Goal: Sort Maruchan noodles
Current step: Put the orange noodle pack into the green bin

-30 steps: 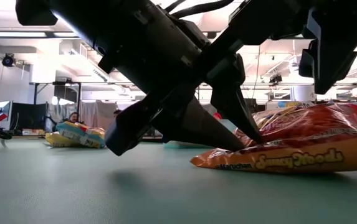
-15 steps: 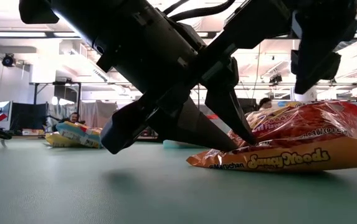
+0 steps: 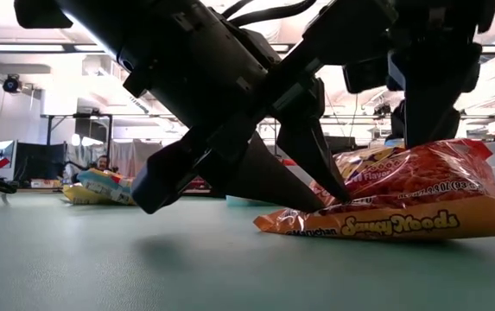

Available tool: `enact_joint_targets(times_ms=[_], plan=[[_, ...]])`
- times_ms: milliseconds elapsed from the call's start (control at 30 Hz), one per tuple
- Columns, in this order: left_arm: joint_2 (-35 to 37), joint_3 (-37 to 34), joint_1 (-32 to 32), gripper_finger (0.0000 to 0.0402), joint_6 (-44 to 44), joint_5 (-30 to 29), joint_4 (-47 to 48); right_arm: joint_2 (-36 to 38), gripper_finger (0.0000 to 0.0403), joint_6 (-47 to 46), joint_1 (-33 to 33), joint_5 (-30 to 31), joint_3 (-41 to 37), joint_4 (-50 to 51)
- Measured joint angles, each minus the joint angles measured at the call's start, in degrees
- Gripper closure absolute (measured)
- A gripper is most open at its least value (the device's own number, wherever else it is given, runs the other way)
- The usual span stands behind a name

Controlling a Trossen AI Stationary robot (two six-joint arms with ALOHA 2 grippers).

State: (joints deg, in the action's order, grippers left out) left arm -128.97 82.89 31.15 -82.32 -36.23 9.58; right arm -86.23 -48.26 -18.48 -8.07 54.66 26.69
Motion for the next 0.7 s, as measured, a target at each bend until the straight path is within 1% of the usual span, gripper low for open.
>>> enact_joint_targets(times_ms=[133, 233, 333, 600, 700], plan=[[0.0, 0.0, 0.1, 0.0326, -0.1, 0.4, 0.4, -1.1, 0.0169, 1.7, 0.0, 0.0, 0.9, -0.9], [0.0, 0.0, 0.3, 0.0326, -0.3, 0.7, 0.9, -2.1, 0.0165, 1.8, 0.0, 0.0, 1.0, -3.7], [0.0, 0.0, 0.5, 0.0326, -0.7, 1.0, 1.2, -3.3, 0.0165, 1.8, 0.0, -1.0, 1.0, -6.6], [-0.6, 0.0, 0.8, 0.0326, -2.5, 1.0, 1.6, -7.6, 0.0165, 1.2, 0.0, -2.9, 1.2, -10.4], [-0.6, 0.0, 0.8, 0.0326, -2.5, 1.0, 1.6, -7.7, 0.0165, 0.9, 0.1, -3.7, 1.2, -11.5]])
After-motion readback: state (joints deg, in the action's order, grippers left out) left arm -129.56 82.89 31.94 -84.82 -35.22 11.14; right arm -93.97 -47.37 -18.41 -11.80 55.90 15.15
